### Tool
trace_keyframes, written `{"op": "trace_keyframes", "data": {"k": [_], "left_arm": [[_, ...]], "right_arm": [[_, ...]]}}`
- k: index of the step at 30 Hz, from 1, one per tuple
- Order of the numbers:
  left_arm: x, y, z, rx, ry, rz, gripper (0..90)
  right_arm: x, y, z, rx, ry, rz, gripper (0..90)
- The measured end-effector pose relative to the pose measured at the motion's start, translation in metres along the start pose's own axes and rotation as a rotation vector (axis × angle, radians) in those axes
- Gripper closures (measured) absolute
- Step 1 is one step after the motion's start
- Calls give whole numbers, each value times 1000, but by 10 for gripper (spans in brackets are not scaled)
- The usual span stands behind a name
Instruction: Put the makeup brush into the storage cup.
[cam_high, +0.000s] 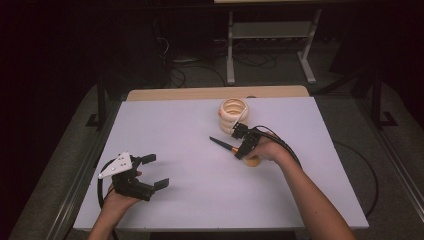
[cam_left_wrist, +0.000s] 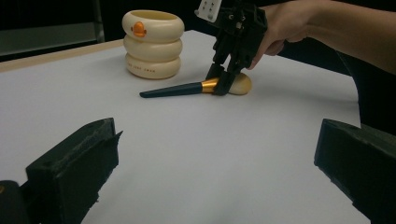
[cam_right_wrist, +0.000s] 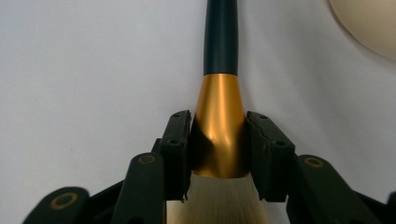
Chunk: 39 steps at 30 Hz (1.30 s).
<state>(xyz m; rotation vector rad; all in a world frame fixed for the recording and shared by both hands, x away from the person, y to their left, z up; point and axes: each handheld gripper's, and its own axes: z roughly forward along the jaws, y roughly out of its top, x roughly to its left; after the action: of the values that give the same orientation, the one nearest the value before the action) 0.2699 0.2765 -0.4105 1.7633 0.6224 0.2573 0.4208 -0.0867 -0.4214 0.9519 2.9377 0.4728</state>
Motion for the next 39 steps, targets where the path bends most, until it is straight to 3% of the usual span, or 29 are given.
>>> {"op": "trace_keyframes", "data": {"k": [16, 31, 39], "left_arm": [[0, 0, 0, -1, -2, 1, 0], [0, 0, 0, 0, -3, 4, 0], [0, 1, 1, 0, -5, 9, 0]], "right_arm": [[3, 2, 0, 5, -22, -11, 621], [-1, -6, -18, -100, 15, 2, 624], [0, -14, -32, -169, 35, -16, 623]]}}
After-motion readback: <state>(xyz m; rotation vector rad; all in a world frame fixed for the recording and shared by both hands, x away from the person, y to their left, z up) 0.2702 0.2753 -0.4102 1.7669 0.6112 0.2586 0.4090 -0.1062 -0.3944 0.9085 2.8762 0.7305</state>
